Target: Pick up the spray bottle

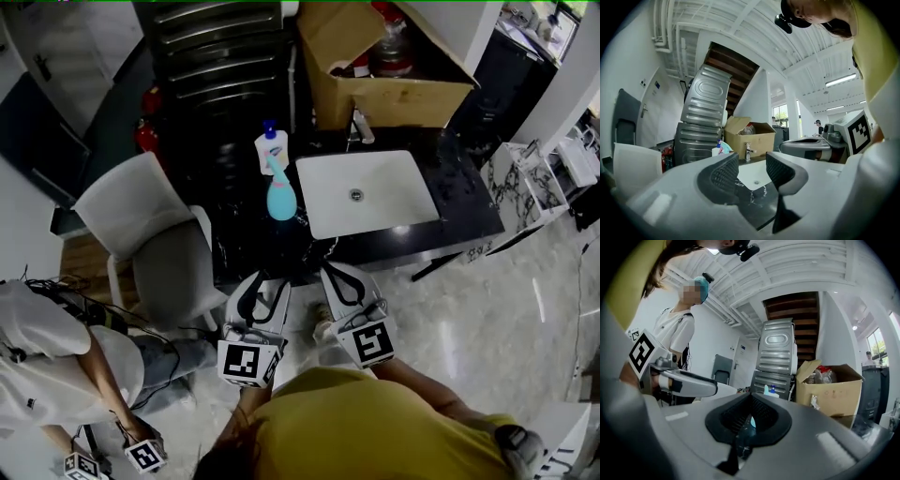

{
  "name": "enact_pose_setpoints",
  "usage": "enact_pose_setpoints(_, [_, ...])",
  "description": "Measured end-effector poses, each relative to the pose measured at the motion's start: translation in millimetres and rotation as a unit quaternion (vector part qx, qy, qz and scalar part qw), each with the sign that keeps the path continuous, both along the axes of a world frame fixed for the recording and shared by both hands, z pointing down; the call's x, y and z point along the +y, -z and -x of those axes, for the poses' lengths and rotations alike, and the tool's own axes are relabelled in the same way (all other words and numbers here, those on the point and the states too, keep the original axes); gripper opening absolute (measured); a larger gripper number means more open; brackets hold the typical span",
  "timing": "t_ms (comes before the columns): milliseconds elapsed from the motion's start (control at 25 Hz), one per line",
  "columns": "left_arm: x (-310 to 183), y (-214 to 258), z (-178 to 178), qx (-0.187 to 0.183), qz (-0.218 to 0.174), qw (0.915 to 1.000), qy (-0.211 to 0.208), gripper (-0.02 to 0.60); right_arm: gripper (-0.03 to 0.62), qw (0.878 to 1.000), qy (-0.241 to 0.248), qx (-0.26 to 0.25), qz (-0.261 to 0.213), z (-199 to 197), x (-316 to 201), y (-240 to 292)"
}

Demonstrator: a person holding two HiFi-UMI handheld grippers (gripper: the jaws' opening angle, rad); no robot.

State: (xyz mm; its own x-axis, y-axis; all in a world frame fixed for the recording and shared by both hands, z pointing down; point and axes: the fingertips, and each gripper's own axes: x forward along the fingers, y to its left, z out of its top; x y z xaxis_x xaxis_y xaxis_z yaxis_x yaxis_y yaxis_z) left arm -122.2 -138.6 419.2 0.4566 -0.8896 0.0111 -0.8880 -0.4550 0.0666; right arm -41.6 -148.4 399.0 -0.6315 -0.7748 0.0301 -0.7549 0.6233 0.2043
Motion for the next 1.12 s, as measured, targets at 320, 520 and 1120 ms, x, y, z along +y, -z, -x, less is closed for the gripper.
enact_pose_setpoints(320, [-103.5,-15.7,-7.2,0.000,0.016,0.9996,0.023,0.225,0.002,0.999,0.041,0.006,0.018,-1.9,-109.8,-13.5])
enact_pose_setpoints(520, [-158.4,-31.2,-10.5,0.001,0.030,0.9988,0.038,0.243,0.000,0.997,0.070,0.019,0.020,-3.1,-161.8,-24.4])
enact_pose_setpoints(1120, [-231.2,-94.4,-4.2,-0.030,0.100,0.9940,0.032,0.347,0.002,0.993,0.101,0.038,0.055,5.3,-217.6,-61.7])
